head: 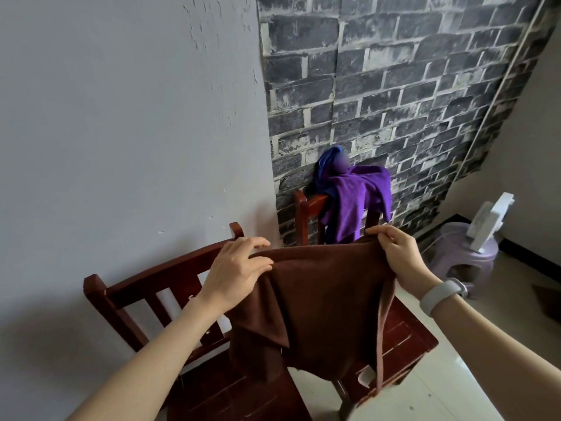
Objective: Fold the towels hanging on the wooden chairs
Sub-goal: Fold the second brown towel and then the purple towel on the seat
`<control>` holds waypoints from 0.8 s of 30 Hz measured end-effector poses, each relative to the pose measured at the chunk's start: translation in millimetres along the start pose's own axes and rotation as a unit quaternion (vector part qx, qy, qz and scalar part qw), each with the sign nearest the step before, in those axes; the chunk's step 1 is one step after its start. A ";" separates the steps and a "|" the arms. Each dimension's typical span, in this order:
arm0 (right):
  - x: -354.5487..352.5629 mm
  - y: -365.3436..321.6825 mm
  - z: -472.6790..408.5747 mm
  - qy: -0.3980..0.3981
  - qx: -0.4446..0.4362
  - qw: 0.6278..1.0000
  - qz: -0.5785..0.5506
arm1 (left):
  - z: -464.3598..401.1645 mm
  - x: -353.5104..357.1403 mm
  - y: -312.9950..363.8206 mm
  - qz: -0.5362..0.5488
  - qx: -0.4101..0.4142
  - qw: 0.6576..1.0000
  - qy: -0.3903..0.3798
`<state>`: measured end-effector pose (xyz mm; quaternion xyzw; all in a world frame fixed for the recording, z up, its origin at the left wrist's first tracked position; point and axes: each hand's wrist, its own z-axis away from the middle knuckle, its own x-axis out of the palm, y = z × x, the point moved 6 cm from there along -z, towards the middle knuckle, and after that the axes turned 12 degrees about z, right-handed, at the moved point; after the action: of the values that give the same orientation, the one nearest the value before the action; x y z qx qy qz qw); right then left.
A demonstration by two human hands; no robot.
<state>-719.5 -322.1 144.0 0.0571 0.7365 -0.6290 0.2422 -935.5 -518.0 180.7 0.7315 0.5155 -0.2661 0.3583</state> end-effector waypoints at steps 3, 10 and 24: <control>1.2 6.0 4.4 -0.011 0.006 1.000 -0.008 | 4.9 -1.6 -14.2 -0.003 -0.072 0.996 0.046; 9.5 17.8 12.5 0.008 -0.022 0.995 0.097 | 24.5 15.3 -36.8 0.158 -0.337 0.919 0.127; -6.8 44.8 16.8 0.065 0.089 0.994 -0.020 | 45.9 10.7 -17.6 0.032 -0.022 0.994 -0.106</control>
<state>-691.3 -327.6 105.1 0.1046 0.6927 -0.6917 0.1753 -949.6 -544.9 140.6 0.7072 0.4564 -0.3193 0.4355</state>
